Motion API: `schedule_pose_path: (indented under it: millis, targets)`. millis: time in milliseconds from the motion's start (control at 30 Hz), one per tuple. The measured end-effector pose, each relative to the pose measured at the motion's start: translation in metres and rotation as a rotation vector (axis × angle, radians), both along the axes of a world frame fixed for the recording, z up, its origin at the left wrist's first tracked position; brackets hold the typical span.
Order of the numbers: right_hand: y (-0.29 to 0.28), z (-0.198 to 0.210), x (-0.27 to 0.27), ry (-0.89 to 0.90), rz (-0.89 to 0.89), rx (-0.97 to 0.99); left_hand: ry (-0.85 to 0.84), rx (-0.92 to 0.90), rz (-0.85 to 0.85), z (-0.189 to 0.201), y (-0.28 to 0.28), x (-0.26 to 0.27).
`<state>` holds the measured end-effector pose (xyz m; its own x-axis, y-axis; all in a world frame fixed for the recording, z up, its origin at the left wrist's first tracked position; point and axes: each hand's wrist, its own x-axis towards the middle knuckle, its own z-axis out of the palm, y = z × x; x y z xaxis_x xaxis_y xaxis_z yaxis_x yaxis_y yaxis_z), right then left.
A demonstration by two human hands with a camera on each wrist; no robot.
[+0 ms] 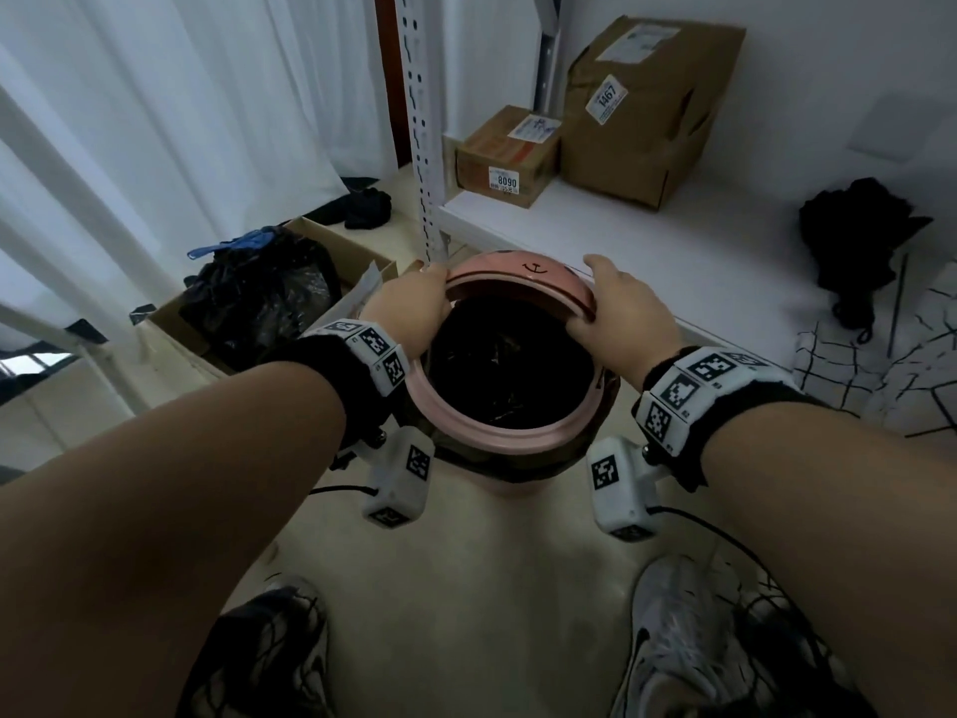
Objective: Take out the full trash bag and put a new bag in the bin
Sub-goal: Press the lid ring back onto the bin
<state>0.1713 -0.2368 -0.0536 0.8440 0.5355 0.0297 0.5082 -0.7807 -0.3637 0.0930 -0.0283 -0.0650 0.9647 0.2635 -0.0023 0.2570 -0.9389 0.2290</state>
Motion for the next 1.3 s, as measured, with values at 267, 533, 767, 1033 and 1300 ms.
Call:
schedule_pose_path:
  millis: [267,533,767,1033,1300]
  targets:
    - [-0.013,-0.028,0.000,0.455,-0.258,-0.057,-0.063,-0.155,0.121,-0.015,-0.010,0.001]
    - [-0.005,-0.029,0.003,0.352,-0.247,0.009,0.108,-0.346,0.285,-0.025,-0.002,-0.013]
    - [0.017,-0.029,-0.006,0.332,-0.233,0.112,0.060,-0.439,0.399,-0.028,0.020,-0.022]
    - [0.012,-0.031,-0.002,0.267,-0.228,0.151,0.115,-0.660,0.344,-0.026,0.014,-0.028]
    - [0.009,-0.040,0.001,0.387,-0.126,0.207,0.156,-0.555,0.326,-0.036,0.021,-0.029]
